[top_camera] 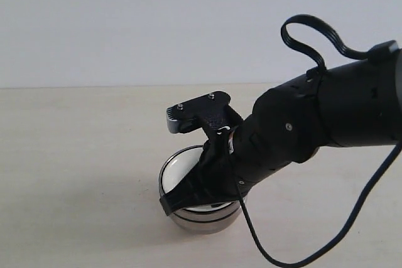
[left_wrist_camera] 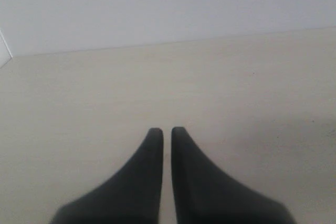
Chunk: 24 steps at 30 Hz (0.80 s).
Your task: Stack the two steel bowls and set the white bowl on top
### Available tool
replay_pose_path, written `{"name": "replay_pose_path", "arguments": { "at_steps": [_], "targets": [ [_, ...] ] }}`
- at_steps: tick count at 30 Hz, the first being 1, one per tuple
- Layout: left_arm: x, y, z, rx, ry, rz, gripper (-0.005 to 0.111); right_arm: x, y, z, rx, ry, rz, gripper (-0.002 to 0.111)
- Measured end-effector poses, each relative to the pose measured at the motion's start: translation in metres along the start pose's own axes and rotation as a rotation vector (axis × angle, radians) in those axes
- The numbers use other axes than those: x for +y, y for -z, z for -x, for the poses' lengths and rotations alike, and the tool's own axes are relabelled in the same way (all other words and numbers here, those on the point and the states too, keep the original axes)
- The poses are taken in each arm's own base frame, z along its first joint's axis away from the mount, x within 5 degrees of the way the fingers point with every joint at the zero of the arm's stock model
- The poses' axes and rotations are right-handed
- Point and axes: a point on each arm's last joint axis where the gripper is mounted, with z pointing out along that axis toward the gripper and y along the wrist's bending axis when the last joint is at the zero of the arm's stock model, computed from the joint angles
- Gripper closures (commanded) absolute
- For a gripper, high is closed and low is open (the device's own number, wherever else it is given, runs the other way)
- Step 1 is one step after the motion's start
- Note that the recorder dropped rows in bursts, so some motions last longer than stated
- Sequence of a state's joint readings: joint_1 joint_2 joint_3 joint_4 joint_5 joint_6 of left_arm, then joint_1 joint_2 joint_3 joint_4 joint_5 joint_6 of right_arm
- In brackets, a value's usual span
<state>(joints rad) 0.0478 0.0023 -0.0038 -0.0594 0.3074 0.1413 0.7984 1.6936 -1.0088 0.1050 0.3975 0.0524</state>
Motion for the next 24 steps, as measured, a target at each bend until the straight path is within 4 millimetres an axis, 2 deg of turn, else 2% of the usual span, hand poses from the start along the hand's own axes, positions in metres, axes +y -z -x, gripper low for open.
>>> {"name": "replay_pose_path", "arguments": {
  "at_steps": [4,11,24],
  "targets": [
    [0.000,0.000,0.000,0.000,0.000,0.000,0.103,0.000,-0.001,0.001,-0.022,0.000,0.001,0.108],
    [0.000,0.000,0.000,0.000,0.000,0.000,0.103,-0.003,-0.007,-0.014,-0.006,-0.002,-0.006,0.108],
    [0.000,0.000,0.000,0.000,0.000,0.000,0.103,-0.001,-0.001,0.003,-0.059,0.025,-0.005,0.108]
  ]
}}
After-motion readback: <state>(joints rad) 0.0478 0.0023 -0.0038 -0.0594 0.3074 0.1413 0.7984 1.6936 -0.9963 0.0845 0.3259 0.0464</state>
